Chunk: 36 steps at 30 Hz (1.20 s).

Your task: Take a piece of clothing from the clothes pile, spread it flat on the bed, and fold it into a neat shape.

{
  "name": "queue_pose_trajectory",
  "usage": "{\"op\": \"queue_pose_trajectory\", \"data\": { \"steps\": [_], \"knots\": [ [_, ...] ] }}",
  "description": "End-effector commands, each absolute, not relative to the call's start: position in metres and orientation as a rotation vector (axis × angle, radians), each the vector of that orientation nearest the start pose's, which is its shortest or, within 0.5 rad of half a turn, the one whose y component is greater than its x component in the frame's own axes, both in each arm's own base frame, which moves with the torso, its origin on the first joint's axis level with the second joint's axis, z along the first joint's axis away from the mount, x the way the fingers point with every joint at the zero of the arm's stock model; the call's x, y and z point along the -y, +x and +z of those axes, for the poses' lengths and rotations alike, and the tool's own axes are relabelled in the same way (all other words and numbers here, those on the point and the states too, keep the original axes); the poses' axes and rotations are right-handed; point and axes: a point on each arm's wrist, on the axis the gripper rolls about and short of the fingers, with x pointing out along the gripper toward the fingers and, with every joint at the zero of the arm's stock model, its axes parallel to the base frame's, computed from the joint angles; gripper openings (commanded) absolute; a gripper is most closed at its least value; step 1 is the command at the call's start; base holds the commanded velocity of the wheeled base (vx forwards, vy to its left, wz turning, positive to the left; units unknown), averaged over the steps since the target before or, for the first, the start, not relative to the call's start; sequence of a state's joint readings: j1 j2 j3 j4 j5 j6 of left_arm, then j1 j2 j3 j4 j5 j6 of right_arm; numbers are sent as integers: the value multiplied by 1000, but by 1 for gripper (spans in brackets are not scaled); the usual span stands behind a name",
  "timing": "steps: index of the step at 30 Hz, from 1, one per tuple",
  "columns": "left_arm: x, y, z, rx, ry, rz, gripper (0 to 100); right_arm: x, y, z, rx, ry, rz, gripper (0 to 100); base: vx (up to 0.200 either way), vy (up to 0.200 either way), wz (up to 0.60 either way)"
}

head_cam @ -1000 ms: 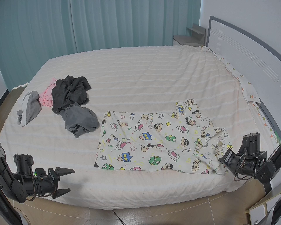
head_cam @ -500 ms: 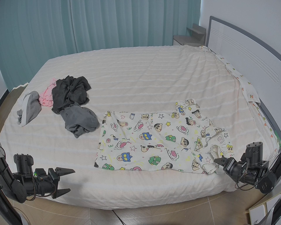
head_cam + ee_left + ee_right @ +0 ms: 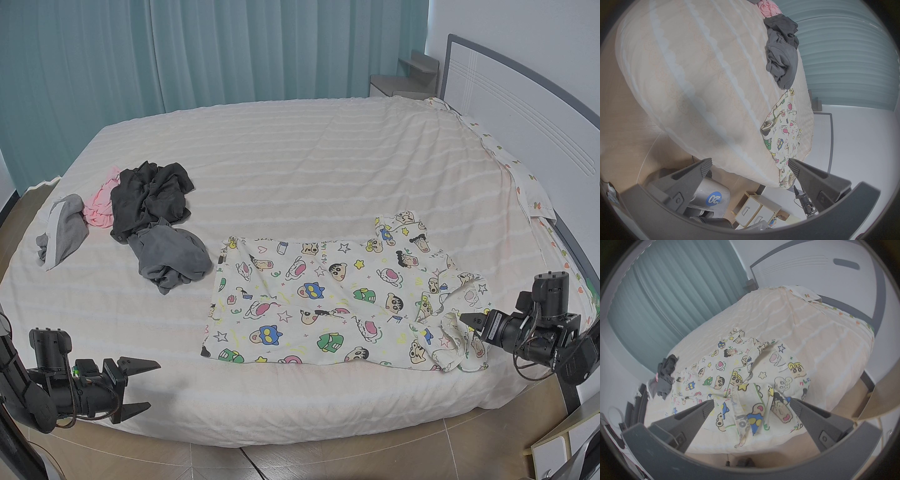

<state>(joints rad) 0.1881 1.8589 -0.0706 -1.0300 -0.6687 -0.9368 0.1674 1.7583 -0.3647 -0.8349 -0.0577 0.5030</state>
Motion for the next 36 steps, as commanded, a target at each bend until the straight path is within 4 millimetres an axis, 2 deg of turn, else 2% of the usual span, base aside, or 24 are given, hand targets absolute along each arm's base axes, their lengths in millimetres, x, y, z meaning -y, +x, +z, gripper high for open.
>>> {"op": "queue_pose_trajectory", "data": {
  "steps": [1, 5, 10, 12, 18, 25, 31, 32, 36],
  "knots": [
    [-22, 191, 33, -880, -1198, -98, 100, -48, 285, 100, -612, 277, 0, 100, 0, 0, 0],
    [-22, 191, 33, -880, -1198, -98, 100, -50, 301, 110, -709, 178, 13, 100, 0, 0, 0],
    [-22, 191, 33, -881, -1195, -100, 100, -56, 315, 112, -736, 162, 20, 100, 0, 0, 0],
    [-22, 191, 33, -881, -1195, -100, 100, -58, 316, 111, -741, 157, 24, 100, 0, 0, 0],
    [-22, 192, 33, -884, -1196, -100, 100, -72, 319, 90, -790, 52, -30, 100, 0, 0, 0],
    [-22, 192, 33, -883, -1195, -101, 100, -81, 318, 89, -797, -11, -37, 100, 0, 0, 0],
    [-22, 192, 33, -884, -1196, -102, 100, -81, 324, 86, -792, -48, -64, 100, 0, 0, 0],
    [-22, 192, 33, -883, -1194, -103, 100, -81, 325, 85, -792, -51, -75, 0, 0, 0, 0],
    [-22, 192, 33, -883, -1194, -103, 100, -80, 329, 82, -790, -67, -114, 0, 0, 0, 0]
  ]
}}
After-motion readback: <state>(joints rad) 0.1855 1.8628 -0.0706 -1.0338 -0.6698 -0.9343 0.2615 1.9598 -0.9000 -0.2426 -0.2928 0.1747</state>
